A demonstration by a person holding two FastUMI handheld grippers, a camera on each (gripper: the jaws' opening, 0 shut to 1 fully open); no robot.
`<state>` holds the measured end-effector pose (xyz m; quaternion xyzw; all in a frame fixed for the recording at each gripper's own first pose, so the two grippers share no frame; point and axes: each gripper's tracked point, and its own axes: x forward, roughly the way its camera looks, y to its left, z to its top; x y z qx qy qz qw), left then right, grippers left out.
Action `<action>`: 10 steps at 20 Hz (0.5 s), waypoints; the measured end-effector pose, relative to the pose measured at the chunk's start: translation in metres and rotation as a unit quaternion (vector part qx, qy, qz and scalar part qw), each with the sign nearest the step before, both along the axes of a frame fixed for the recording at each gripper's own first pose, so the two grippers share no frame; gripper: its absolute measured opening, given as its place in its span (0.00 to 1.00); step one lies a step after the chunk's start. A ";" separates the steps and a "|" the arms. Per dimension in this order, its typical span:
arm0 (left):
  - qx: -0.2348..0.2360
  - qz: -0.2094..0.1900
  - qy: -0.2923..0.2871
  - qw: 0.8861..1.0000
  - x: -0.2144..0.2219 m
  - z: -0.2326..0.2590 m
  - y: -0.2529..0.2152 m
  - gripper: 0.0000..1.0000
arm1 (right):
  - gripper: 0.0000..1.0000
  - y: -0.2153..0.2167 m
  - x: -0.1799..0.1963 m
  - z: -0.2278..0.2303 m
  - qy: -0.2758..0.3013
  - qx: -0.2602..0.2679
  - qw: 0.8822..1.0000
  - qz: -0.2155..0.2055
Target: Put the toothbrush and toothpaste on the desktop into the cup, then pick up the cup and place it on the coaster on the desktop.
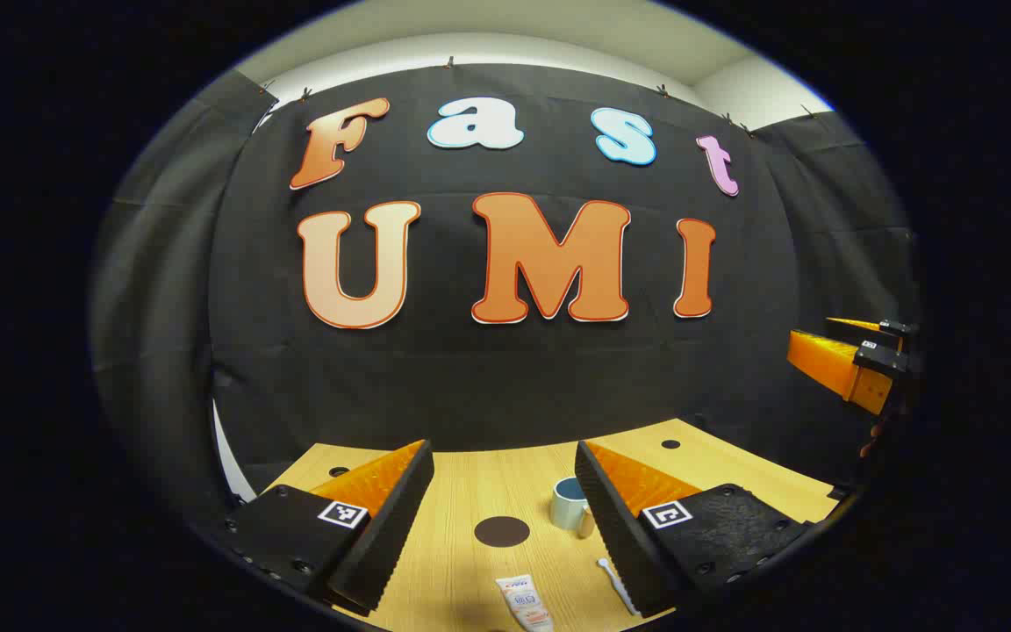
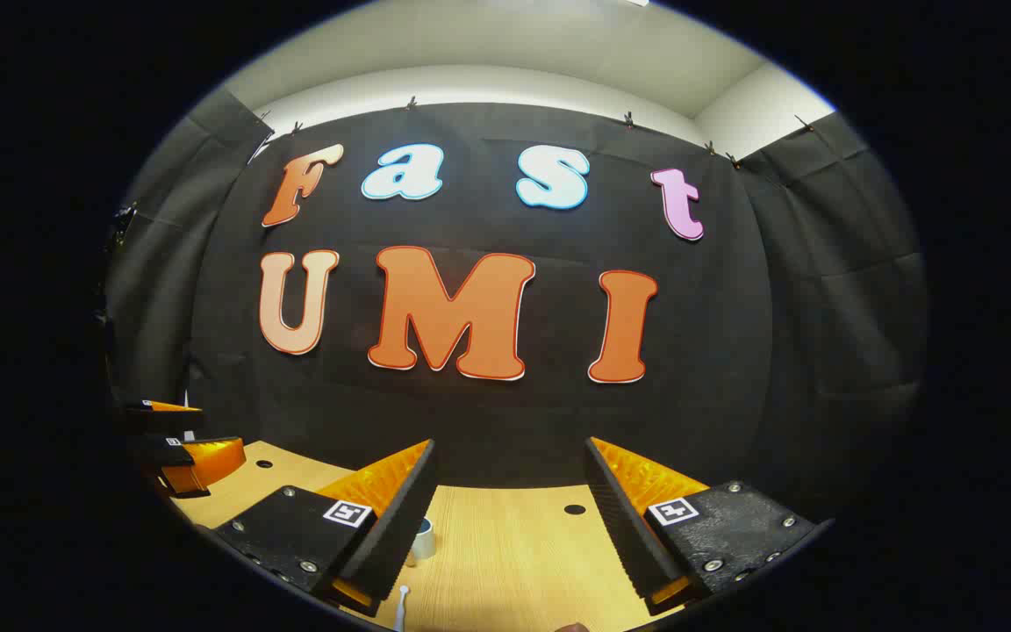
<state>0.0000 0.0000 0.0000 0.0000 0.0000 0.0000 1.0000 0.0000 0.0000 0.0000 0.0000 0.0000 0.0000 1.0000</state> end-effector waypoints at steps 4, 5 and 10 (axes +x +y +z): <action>0.008 0.000 -0.005 1.000 0.004 0.007 -0.009 0.97 | 0.99 0.009 0.000 -0.006 0.004 -0.009 1.000 0.027; 0.012 0.009 -0.007 1.000 0.006 0.011 -0.009 0.97 | 0.99 0.015 0.003 -0.006 0.004 -0.011 0.999 0.040; 0.012 0.043 -0.016 0.999 0.008 0.018 -0.005 0.97 | 0.99 0.032 0.016 -0.004 0.001 0.006 0.996 0.088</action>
